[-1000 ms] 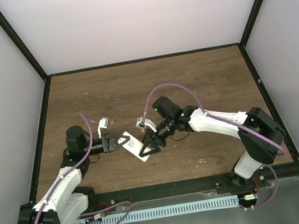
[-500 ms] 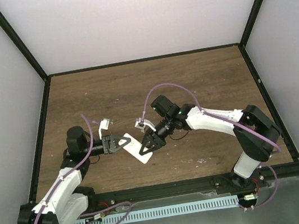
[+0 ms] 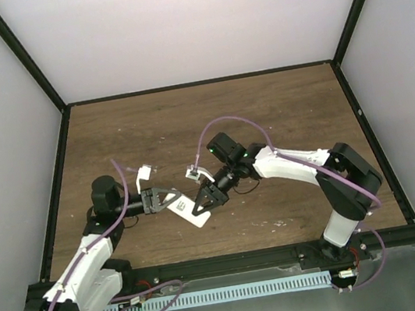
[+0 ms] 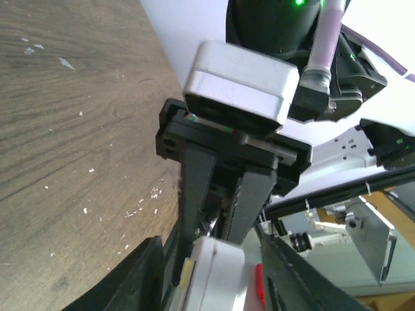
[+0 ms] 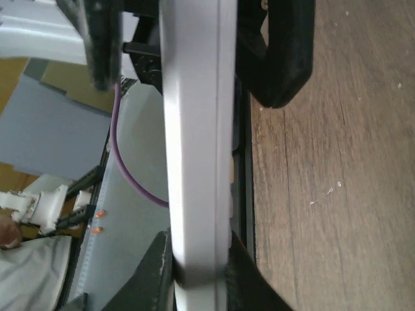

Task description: Load the batteries into the remote control

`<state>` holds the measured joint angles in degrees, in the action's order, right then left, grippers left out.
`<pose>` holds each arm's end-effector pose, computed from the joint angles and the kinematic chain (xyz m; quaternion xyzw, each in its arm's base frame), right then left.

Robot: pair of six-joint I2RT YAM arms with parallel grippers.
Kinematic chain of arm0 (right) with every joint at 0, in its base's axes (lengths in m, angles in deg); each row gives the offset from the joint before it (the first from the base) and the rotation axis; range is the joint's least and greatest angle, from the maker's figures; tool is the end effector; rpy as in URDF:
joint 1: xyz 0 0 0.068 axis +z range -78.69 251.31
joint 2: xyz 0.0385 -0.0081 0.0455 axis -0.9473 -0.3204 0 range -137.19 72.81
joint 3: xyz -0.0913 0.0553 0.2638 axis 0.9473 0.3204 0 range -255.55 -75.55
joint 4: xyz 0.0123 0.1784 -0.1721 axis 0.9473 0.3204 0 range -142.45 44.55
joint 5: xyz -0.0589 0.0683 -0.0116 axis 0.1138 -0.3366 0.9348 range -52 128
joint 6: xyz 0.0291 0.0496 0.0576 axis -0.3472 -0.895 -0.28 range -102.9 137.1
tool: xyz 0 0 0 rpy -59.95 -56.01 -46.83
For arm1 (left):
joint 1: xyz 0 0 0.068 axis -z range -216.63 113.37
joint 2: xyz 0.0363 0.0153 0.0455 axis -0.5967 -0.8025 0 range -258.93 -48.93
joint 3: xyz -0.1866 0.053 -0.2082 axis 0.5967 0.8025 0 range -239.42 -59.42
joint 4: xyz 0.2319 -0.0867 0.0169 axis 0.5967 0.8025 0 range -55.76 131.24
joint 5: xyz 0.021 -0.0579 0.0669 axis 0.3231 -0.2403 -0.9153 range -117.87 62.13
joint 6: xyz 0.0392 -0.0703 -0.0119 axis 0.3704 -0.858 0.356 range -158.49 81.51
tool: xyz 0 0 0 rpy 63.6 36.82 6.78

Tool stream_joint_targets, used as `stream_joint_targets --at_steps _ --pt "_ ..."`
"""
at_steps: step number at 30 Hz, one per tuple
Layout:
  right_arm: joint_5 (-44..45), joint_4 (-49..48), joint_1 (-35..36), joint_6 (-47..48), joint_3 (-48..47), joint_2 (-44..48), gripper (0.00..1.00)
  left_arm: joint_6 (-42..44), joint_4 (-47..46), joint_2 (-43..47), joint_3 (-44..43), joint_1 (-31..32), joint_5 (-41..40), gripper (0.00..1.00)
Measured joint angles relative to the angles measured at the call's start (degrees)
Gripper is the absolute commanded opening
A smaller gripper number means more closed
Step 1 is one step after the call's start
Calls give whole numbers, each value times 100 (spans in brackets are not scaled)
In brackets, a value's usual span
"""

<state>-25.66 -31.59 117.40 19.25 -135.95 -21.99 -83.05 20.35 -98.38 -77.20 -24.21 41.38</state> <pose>0.1815 0.2798 0.2212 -0.4751 0.6757 0.5617 0.0469 0.1446 -0.0995 0.2230 0.1378 0.7315 -0.6348 0.2072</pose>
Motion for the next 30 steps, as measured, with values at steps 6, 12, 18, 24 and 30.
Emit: stream_joint_targets --at_steps 6,12,18,24,30 --pt "164 11 24 125 0 -31 1 116 378 -9 -111 0 -286 66" --pt "839 44 11 114 0 -28 1 278 944 66 -188 -144 -894 68" --pt "2319 299 11 -59 -42 -28 1 396 2000 551 -310 -616 -2304 68" --pt "4417 684 70 -376 -330 -59 1 595 2929 1093 -623 -634 -3434 69" --pt "6605 1204 358 -732 -1325 -632 1 675 3259 951 -739 -634 -3773 69"
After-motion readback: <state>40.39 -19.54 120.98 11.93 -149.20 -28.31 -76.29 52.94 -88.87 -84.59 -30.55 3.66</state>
